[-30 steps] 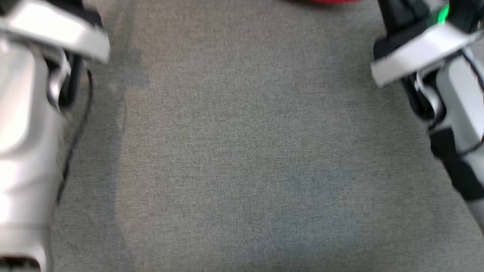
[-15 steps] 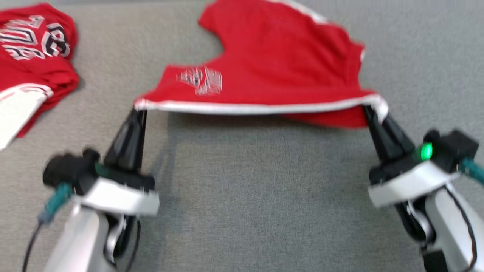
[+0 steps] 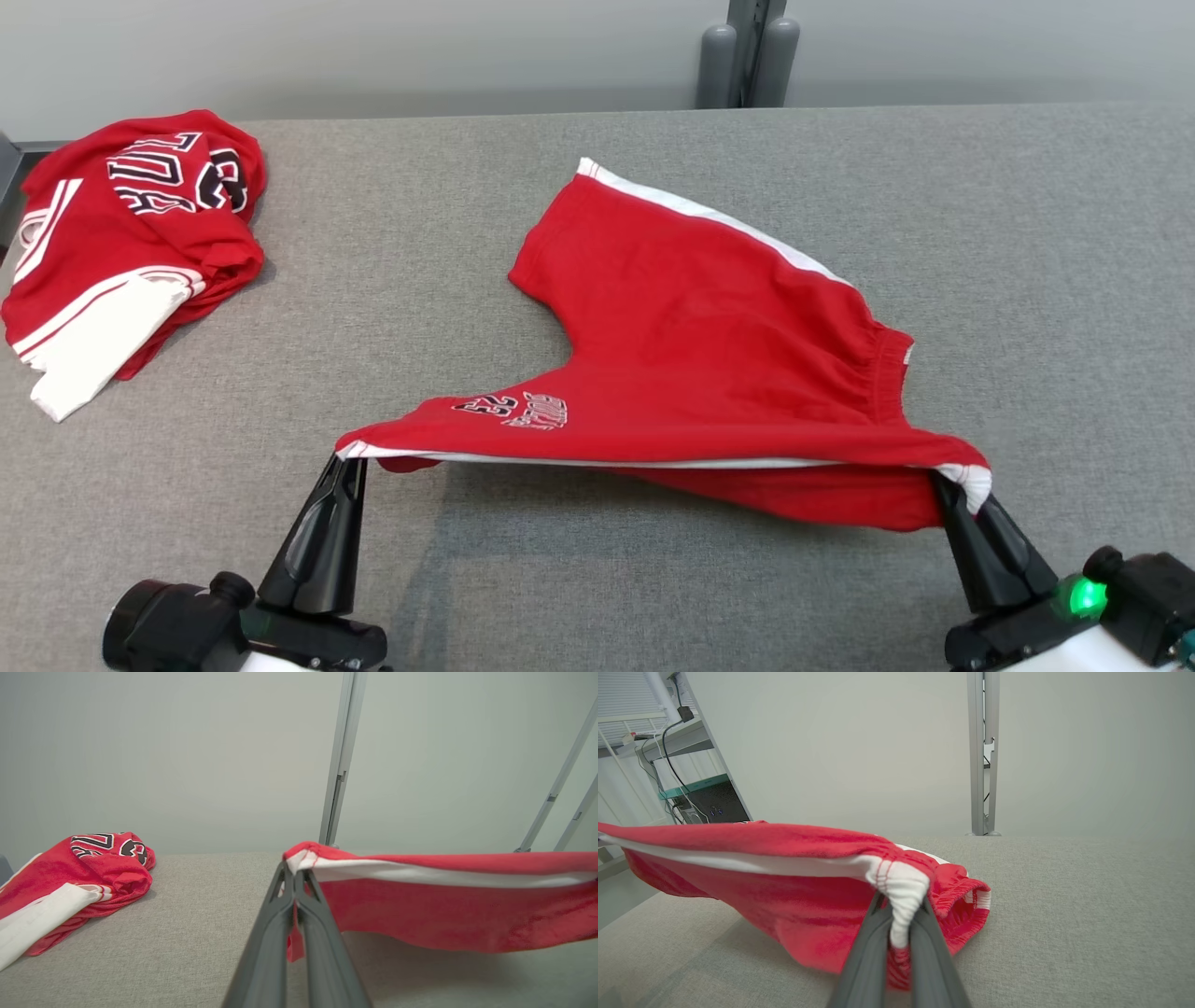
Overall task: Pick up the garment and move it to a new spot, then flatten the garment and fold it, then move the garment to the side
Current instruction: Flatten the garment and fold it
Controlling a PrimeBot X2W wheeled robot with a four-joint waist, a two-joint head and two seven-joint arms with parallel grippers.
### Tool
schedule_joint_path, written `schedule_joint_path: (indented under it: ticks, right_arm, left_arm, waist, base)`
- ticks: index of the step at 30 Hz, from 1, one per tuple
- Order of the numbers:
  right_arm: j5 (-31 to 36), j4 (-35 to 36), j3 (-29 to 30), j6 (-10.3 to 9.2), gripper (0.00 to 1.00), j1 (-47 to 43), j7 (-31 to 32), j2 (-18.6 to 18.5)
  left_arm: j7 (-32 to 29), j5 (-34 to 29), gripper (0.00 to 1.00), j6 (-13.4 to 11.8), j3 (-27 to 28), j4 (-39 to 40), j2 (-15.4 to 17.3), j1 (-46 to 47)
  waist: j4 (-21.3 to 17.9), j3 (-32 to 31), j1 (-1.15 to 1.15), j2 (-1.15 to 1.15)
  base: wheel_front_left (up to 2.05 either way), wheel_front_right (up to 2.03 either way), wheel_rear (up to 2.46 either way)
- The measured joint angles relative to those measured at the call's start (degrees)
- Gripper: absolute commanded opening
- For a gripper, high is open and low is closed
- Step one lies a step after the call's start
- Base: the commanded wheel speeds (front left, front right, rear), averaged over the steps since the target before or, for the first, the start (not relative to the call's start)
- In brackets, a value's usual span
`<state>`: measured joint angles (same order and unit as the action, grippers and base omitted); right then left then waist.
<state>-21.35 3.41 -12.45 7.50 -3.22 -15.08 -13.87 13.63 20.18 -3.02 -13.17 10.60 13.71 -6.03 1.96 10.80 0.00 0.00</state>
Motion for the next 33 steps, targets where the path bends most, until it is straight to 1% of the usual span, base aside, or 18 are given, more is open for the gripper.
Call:
schedule_joint_path:
  ticks: [3,6,9,12,16,23,28,33]
  right_arm:
    - [0.18,2.00,-0.41,0.00,0.00,-1.96,1.20,0.15]
    - [-0.13,2.34,-1.25,0.00,0.00,-2.10,2.02,0.54]
    - [-0.49,0.65,-2.12,0.00,0.00,-1.44,2.02,1.16]
    - [-1.40,-1.77,-3.21,0.00,0.00,0.81,1.66,1.88]
    - [-2.90,-5.46,-4.04,0.00,0.00,4.16,0.92,3.24]
    - [-4.47,-11.66,-4.83,-0.01,0.00,10.97,0.33,6.65]
    - [-4.99,-14.26,-5.41,0.00,0.00,15.42,0.15,9.05]
    - [-5.27,-15.48,-4.50,0.00,0.00,18.76,0.09,10.51]
  left_arm:
    - [-1.16,-0.30,0.00,-0.58,0.40,2.30,0.77,-0.81]
    - [-2.31,-0.11,0.00,-0.55,0.35,2.43,1.31,-0.64]
    - [-3.19,-0.09,0.00,-0.04,-0.16,0.96,1.65,1.24]
    - [-4.30,0.19,0.00,0.99,-0.44,-1.74,1.79,4.95]
    - [-5.66,0.59,0.00,3.16,-0.85,-7.59,2.43,11.95]
    - [-10.25,-0.13,0.00,7.48,-3.14,-21.62,4.35,28.00]
    - [-12.61,-1.27,0.00,9.04,-5.31,-30.60,5.12,39.81]
    - [-14.68,-2.37,0.00,9.59,-8.05,-39.22,4.53,48.72]
  waist:
    - [-0.54,-0.01,0.00,0.00]
    - [-1.31,0.27,0.00,0.00]
    - [-2.00,0.80,0.00,0.00]
    - [-2.56,1.54,0.00,0.00]
    - [-3.47,2.82,0.00,0.00]
    - [-5.92,6.46,0.00,0.00]
    - [-8.35,9.93,0.00,0.00]
    - [-10.85,13.60,0.00,0.00]
  base:
    - [0.00,0.00,0.00]
    - [0.00,0.00,0.00]
    - [0.00,0.00,0.00]
    - [0.00,0.00,0.00]
    - [0.00,0.00,0.00]
    - [0.00,0.00,0.00]
    - [0.00,0.00,0.00]
    - [0.00,0.00,0.00]
